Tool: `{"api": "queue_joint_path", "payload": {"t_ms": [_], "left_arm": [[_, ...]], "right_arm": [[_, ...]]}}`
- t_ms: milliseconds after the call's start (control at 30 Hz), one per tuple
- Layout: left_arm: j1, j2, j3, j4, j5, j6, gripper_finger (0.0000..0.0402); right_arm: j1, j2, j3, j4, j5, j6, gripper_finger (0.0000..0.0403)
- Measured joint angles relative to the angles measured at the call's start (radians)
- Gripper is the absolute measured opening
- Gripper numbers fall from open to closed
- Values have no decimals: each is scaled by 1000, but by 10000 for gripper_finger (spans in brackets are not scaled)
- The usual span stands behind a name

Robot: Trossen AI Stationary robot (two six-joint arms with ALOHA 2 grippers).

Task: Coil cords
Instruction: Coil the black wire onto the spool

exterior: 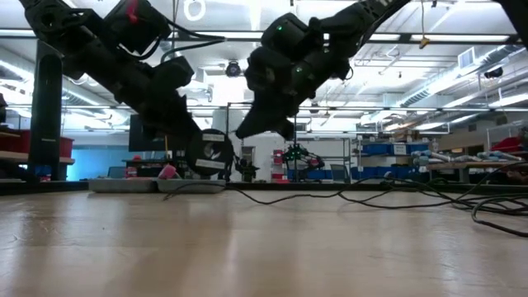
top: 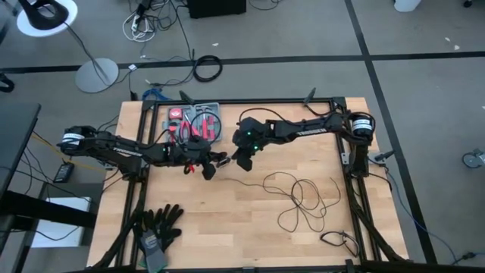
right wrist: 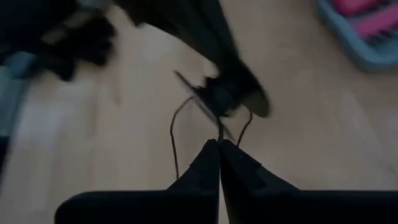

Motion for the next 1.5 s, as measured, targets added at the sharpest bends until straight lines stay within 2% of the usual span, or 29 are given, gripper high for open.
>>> {"api": "queue_joint_path", "payload": {"t_ms": [167,300,600,900,1033,1167,1267,1500], "left_arm": [[0,0,0,53,21,-3,0],[0,0,-1,86,14,-3,0],[0,-10,-1,131,2,-11,0],[0,-101,-1,139,-51,-3,0],[0,-112,-1,157,-75,-3,0],[0,-112,-1,201,-82,-2,0],[0,-111,-1,222,-84,-1,0],[0,-111,-1,259,-86,0,0]], "right_arm": [[14,-3,-21,-30,65,-2,28],[49,-3,-62,-5,161,42,55],[127,-3,-225,354,396,144,94],[187,-3,-392,596,619,248,91],[215,-2,-468,817,729,262,91],[235,-2,-518,1014,841,195,90],[238,-2,-523,1081,855,154,92],[238,-2,-525,1078,848,151,98]]}}
